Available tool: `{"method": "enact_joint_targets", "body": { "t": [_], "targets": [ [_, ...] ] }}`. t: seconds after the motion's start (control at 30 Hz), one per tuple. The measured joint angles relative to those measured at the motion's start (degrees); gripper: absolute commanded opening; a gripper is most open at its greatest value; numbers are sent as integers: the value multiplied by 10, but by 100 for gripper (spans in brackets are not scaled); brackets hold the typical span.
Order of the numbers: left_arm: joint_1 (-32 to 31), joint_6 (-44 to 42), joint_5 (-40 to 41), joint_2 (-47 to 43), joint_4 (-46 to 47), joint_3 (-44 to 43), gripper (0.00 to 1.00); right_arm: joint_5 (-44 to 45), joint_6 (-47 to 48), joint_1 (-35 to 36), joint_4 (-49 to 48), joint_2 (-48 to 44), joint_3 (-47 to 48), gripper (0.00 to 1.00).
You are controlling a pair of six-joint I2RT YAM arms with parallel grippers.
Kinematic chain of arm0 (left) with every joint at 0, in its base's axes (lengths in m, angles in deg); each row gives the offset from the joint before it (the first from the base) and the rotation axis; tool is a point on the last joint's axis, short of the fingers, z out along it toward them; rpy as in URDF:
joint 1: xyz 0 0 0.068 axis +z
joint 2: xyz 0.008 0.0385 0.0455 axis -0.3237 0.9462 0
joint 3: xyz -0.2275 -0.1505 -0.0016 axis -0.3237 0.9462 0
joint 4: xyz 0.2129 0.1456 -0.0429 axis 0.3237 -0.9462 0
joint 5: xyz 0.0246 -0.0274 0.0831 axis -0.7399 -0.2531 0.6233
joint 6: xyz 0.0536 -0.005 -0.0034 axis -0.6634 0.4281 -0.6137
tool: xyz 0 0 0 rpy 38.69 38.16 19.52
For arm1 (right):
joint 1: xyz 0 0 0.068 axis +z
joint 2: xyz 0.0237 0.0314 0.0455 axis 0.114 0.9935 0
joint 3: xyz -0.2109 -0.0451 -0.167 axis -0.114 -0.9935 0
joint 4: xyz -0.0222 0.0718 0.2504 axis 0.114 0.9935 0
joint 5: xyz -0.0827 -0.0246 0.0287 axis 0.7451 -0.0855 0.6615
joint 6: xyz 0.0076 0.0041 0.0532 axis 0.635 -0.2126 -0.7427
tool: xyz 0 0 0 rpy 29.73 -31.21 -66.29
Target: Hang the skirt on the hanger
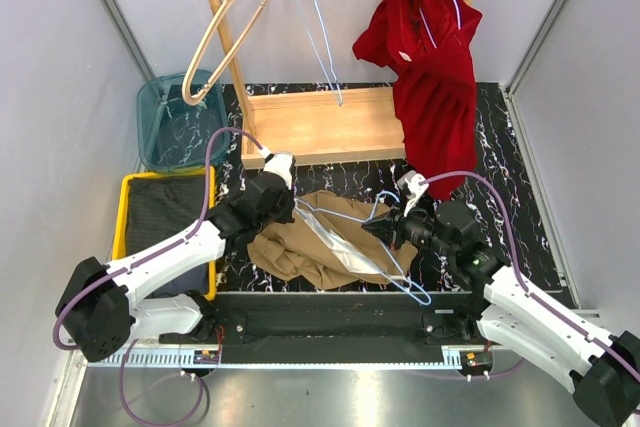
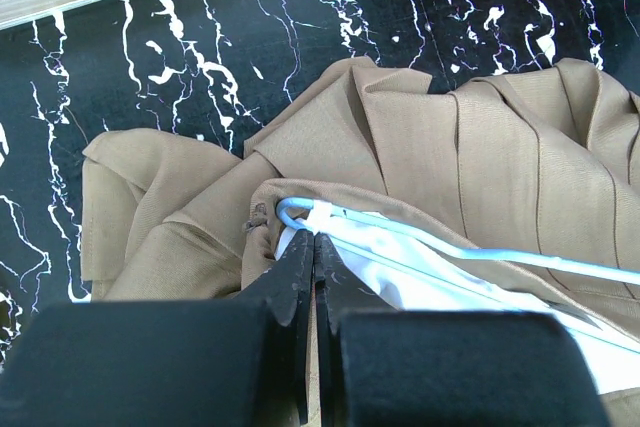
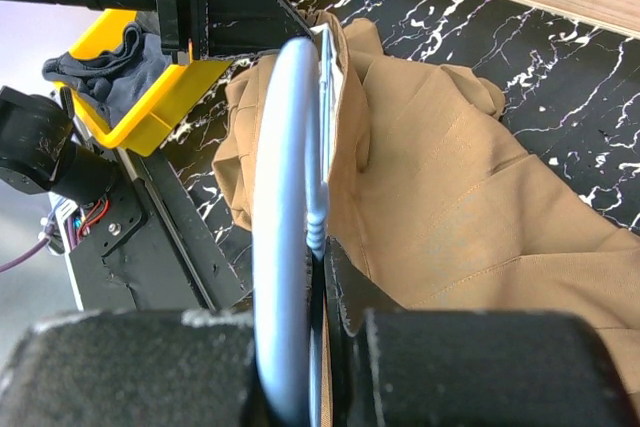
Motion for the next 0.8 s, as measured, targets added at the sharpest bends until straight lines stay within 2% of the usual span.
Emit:
{"method": "enact_joint_targets", "body": {
  "t": [0.23, 0.8],
  "targets": [
    [0, 0, -9, -6, 1, 0, 0, -10, -1, 0, -17, 22, 0, 0],
    [9, -25, -152, -26, 42, 17, 0, -14, -29, 8, -153, 94, -9, 0]
  ]
}}
